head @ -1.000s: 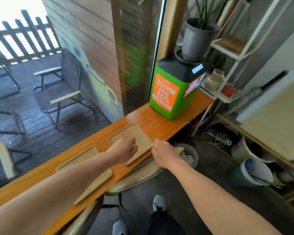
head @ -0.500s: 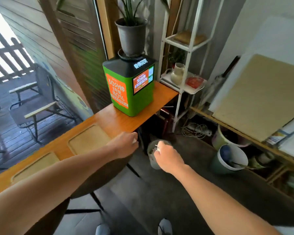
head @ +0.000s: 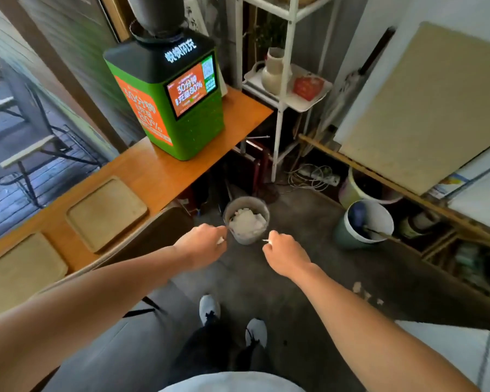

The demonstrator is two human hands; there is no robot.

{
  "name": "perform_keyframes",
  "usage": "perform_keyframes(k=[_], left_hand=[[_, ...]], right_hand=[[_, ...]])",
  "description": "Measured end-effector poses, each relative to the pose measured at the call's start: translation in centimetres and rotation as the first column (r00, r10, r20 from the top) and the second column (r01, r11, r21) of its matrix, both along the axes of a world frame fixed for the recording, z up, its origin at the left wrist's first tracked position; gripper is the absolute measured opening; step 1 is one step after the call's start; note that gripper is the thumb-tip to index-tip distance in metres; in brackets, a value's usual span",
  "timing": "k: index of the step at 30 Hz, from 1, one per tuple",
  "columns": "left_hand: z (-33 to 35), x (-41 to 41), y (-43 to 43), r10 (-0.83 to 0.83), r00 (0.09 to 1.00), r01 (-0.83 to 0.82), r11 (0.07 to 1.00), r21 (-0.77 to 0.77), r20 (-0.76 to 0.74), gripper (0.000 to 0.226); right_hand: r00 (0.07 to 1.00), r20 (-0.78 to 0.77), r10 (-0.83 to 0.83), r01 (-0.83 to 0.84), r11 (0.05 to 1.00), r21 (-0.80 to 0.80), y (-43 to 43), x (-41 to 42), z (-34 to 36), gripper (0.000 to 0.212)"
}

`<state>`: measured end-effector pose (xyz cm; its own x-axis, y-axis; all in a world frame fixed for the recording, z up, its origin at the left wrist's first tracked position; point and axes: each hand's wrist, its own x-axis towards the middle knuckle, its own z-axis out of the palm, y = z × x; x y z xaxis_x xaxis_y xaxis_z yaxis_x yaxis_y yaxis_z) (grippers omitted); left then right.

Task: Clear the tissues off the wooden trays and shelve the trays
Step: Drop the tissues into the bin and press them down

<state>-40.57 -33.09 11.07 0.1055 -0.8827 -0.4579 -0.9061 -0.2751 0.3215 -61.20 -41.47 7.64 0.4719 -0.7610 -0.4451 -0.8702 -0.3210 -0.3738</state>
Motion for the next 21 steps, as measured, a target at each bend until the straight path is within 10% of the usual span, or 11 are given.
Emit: perform_keyframes(k=[21], left_hand=[[-28.3, 5.1, -16.9, 0.188, 0.975, -0.151, 0.951, 0.271, -0.118, 0.024]], right_hand=[[0.989, -0.129, -0.072, 0.096, 0.977, 0.191, -15.8, 10.1, -22.9, 0.017]])
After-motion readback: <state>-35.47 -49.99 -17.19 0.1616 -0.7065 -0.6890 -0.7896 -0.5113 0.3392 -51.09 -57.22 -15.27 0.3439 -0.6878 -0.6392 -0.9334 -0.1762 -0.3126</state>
